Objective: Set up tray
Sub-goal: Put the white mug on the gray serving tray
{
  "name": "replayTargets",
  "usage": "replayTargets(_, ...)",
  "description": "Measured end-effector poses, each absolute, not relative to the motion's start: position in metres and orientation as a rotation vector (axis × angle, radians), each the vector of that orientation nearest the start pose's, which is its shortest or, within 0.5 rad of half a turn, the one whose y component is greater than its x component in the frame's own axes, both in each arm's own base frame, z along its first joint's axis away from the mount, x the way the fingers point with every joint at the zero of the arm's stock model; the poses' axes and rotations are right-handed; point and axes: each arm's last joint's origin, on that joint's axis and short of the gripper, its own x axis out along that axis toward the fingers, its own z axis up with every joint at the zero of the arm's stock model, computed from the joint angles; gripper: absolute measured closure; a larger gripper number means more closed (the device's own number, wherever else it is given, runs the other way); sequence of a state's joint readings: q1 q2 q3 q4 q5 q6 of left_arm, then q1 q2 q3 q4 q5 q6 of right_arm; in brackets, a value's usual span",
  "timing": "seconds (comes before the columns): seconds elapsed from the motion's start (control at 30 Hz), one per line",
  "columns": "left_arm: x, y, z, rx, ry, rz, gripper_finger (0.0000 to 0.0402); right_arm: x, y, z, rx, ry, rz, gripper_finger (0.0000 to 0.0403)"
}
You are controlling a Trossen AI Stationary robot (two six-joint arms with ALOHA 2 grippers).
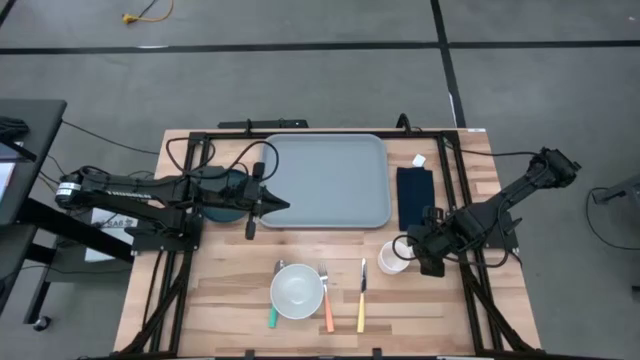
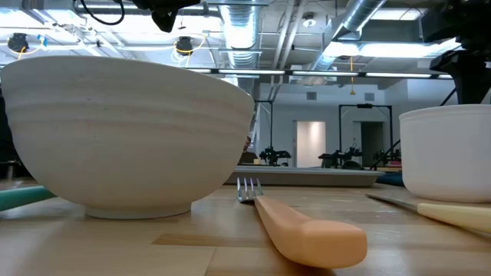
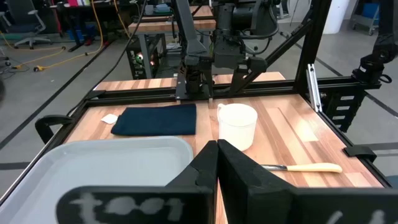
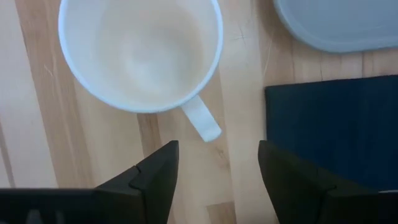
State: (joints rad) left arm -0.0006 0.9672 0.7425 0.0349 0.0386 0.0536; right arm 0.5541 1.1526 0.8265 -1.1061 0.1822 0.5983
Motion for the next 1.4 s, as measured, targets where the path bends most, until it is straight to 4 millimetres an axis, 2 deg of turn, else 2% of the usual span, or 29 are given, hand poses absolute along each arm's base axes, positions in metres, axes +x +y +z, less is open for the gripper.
replayTargets(0.27,0.217,-0.001,0.307,0.050,0.189,-0.044,0.0401,0.154,0.089,0.227,-0.034,1.351,-0.086,0.0188)
replayTargets(0.5,0.217,-0.001,0.306,0.050,0.189,-0.044,0.0401,0.150,0.087,0.208,-0.040,1.370,-0.101,0.0188)
replayTargets(0.87,0.217,-0.001,0.307,0.051,0.188,-0.044,0.0401,0.151,0.087,0.208,-0.031,1.360,-0.094,0.0188)
replayTargets(1.07,0.217,-0.001,0.307,0.051,0.188,-0.044,0.0401,0.156,0.090,0.208,-0.035,1.322,-0.056,0.0188)
replayTargets(1.4,0.217,-0.001,0.307,0.052,0.187,-0.044,0.0401,0.169,0.090,0.189,-0.096,1.437,-0.068,0.0188)
